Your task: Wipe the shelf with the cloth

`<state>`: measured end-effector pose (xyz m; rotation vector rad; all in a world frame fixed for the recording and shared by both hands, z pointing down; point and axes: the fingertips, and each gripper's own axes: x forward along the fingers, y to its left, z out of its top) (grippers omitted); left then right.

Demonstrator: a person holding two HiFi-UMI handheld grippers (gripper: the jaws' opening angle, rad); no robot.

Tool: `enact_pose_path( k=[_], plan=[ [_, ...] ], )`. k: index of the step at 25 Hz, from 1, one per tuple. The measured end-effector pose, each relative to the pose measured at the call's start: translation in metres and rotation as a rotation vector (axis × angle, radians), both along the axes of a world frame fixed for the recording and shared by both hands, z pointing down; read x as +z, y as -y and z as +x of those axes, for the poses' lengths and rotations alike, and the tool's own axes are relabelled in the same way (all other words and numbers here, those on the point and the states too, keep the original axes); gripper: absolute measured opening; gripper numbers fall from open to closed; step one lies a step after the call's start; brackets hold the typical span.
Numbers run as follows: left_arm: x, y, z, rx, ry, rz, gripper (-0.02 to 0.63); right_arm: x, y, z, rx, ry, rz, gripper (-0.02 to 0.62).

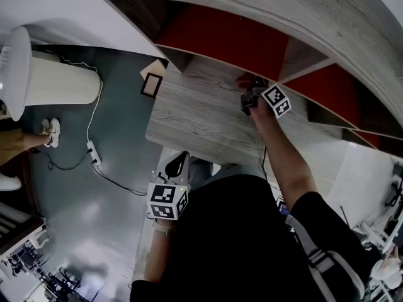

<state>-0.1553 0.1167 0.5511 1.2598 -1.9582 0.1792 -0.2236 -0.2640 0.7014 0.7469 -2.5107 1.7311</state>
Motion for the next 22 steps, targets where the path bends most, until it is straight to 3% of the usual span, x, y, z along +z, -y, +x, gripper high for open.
enact_pose_path(
  k=[13, 22],
  plan=[
    [-0.029, 0.038, -0.022, 0.071, 0.038, 0.142, 0.006, -0.108, -0.052, 0.05, -0.163, 0.01, 0.207, 0.04],
    [-0.041, 0.07, -0.039, 0.16, 0.046, 0.206, 0.006, -0.172, -0.088, 0.09, -0.318, -0.085, 0.411, 0.043]
  ],
)
